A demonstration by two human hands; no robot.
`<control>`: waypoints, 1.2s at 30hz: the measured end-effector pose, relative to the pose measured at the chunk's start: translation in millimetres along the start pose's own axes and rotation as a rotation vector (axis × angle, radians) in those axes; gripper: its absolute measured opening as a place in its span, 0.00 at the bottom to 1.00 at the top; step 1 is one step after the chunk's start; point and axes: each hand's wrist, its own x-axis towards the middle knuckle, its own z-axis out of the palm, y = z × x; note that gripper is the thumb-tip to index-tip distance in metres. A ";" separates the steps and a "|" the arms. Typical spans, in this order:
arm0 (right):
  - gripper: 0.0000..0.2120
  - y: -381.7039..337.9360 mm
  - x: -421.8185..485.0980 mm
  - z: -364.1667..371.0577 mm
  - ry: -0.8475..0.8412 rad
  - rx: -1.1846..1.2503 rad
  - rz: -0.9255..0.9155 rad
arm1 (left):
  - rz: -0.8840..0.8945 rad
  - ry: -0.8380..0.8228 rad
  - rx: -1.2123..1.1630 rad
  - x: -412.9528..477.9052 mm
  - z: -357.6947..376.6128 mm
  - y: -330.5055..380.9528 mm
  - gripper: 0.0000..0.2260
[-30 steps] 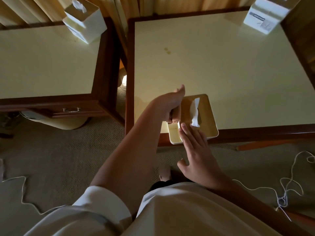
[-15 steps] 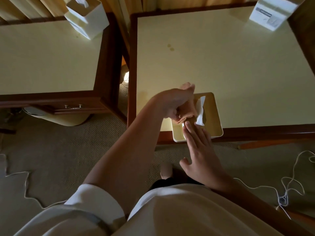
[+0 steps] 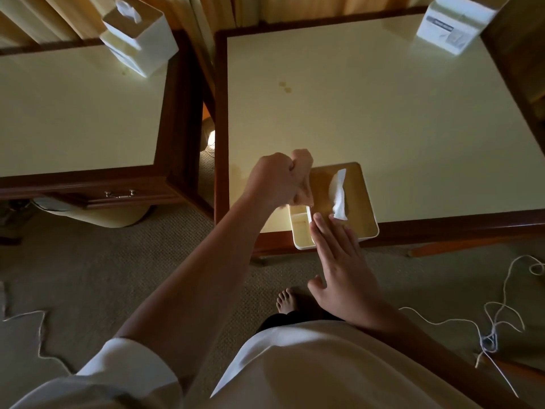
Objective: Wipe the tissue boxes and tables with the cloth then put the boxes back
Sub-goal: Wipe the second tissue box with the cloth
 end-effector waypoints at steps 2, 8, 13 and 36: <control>0.51 -0.7 -0.2 0.2 -0.003 -0.004 0.005 | 0.051 0.038 0.108 -5.1 8.1 -0.8 0.04; 0.52 -1.5 0.8 0.4 -0.021 -0.007 0.018 | 0.171 0.064 0.320 -15.0 40.8 -7.7 0.05; 0.50 -2.2 0.2 0.9 -0.008 -0.004 0.014 | 0.136 -0.153 0.479 -1.0 44.0 -8.2 0.06; 0.48 -6.2 -4.3 3.0 -0.018 -0.100 0.030 | 0.242 -0.685 0.450 40.5 39.0 -3.1 0.13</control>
